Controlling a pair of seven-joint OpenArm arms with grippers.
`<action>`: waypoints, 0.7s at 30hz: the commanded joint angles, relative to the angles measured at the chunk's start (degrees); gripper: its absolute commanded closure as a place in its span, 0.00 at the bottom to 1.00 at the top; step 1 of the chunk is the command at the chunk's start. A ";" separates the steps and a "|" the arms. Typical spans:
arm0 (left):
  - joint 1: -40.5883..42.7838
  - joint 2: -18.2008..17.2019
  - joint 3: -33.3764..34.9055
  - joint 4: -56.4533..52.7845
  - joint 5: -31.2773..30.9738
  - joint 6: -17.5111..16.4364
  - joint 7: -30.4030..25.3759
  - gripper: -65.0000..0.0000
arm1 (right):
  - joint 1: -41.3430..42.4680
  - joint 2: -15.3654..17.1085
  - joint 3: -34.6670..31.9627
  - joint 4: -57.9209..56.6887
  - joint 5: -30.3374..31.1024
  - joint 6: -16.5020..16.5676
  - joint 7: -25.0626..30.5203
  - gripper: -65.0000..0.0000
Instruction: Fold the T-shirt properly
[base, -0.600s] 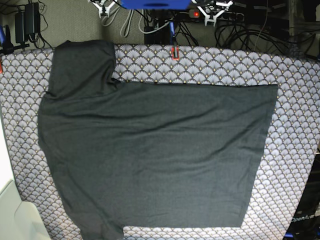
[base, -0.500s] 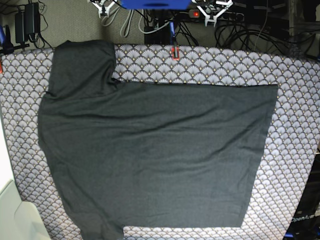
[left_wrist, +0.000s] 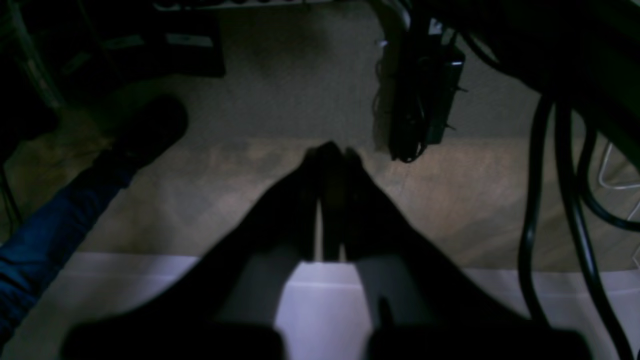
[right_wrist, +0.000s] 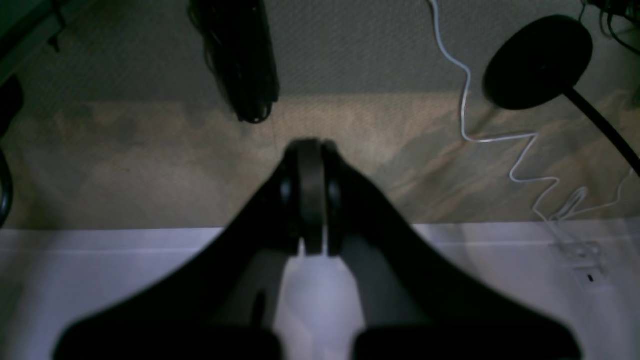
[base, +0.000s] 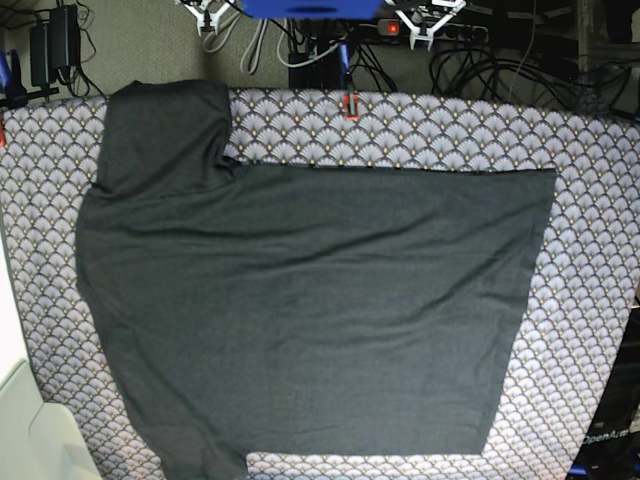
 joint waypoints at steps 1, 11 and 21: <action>0.42 -0.13 0.12 0.33 0.34 -0.12 -0.46 1.00 | -0.63 0.06 0.03 0.30 0.01 0.47 0.05 1.00; 13.25 -1.80 -0.05 18.79 0.08 -0.21 -0.02 1.00 | -12.06 1.29 -0.06 17.53 0.01 0.56 2.16 1.00; 28.20 -4.44 -0.32 50.44 -0.10 -0.21 5.17 1.00 | -30.43 2.35 0.47 53.92 0.27 0.56 1.90 1.00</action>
